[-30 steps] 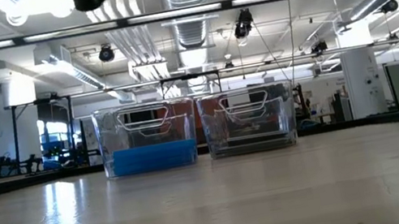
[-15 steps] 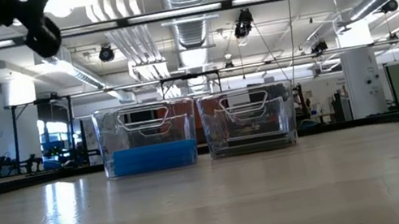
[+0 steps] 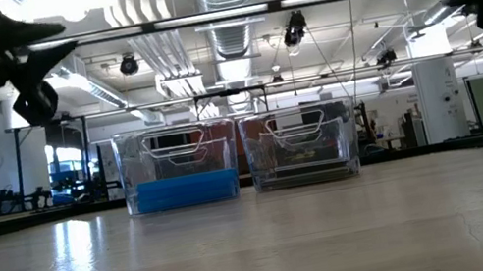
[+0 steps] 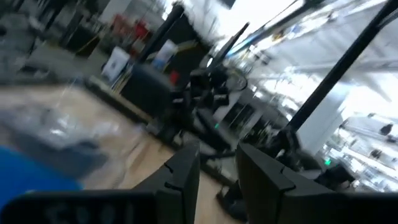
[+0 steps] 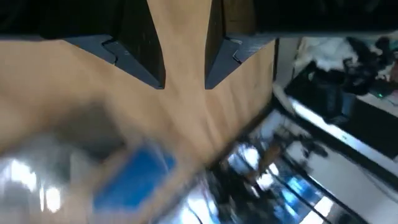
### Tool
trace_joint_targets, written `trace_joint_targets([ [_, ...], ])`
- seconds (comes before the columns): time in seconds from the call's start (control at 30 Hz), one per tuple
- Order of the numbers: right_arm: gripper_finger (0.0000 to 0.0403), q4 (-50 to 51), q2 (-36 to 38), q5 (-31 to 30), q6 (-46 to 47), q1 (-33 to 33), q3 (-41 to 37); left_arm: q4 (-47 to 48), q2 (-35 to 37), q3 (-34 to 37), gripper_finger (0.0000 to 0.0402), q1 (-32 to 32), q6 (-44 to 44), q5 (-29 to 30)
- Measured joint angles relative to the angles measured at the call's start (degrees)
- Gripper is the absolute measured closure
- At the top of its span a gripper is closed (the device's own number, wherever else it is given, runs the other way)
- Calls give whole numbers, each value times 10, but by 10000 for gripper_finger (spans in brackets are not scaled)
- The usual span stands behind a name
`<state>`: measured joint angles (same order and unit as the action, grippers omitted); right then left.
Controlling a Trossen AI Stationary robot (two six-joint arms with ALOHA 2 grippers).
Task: Pick & place jewel cases by type
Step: Return to Home Position
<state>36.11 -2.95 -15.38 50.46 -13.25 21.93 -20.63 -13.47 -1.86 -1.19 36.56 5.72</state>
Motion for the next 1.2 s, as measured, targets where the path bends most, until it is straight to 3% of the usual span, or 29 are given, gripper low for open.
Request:
trace_joint_targets([
  [0.07, 294, 56, -9, 33, 67, 0, -1, 29, -1, 3, 317, 0, 2, 0],
  [0.2, 294, 84, -24, 34, 158, -1, -17, 97, 0, 4, 317, 0, 4, 1],
  [0.3, 294, 83, 6, 22, 186, -1, -44, 150, 38, 13, 317, 4, 4, 0],
  [0.37, 294, 78, 30, 21, 190, 0, -68, 192, 74, 12, 317, 6, 5, -1],
  [0.53, 294, 45, 30, 25, 170, 1, -120, 185, 134, 13, 317, 22, 1, -23],
  [0.8, 294, 63, 30, 165, 125, 47, -125, 142, 134, 14, 317, 105, 6, -33],
  [1.03, 294, 64, 30, 164, 121, 165, -125, 155, 112, 14, 317, 151, 6, -22],
  [1.2, 293, 64, 30, 164, 126, 191, -125, 156, 110, 14, 317, 151, 6, -22],
])
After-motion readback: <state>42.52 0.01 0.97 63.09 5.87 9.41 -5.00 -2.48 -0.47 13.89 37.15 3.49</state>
